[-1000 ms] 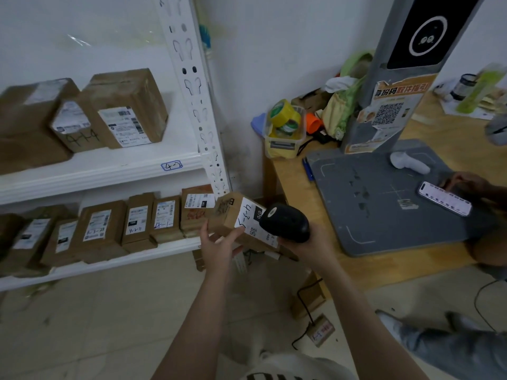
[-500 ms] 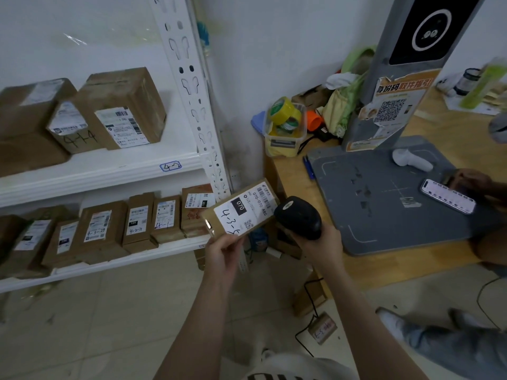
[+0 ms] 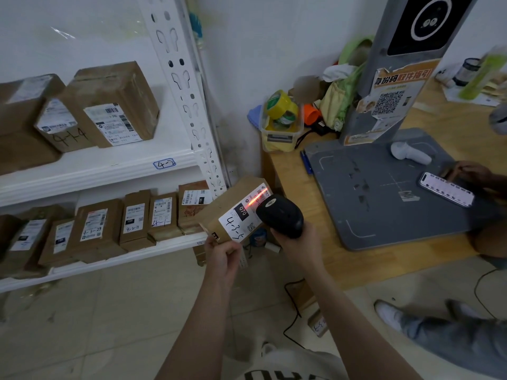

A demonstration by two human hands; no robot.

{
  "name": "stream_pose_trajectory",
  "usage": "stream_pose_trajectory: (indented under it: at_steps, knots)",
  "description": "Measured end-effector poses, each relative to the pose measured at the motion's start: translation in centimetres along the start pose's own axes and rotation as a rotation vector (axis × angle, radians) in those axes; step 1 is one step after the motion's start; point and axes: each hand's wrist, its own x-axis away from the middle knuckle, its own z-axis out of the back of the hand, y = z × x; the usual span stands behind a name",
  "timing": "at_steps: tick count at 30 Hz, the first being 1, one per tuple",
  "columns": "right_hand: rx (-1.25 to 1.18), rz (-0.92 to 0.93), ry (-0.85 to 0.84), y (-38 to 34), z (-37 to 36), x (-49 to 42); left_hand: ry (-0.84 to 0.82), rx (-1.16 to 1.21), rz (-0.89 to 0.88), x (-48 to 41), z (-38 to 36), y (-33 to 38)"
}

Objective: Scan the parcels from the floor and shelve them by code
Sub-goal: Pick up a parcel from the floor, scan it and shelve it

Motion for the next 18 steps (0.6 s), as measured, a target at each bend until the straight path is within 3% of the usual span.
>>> stream_pose_trajectory:
  at_steps: [18]
  knots:
    - [-0.078,-0.094,0.001,1.9,-0.4,-0.3,0.047,0.08,-0.016,0.6,-0.4,-0.3]
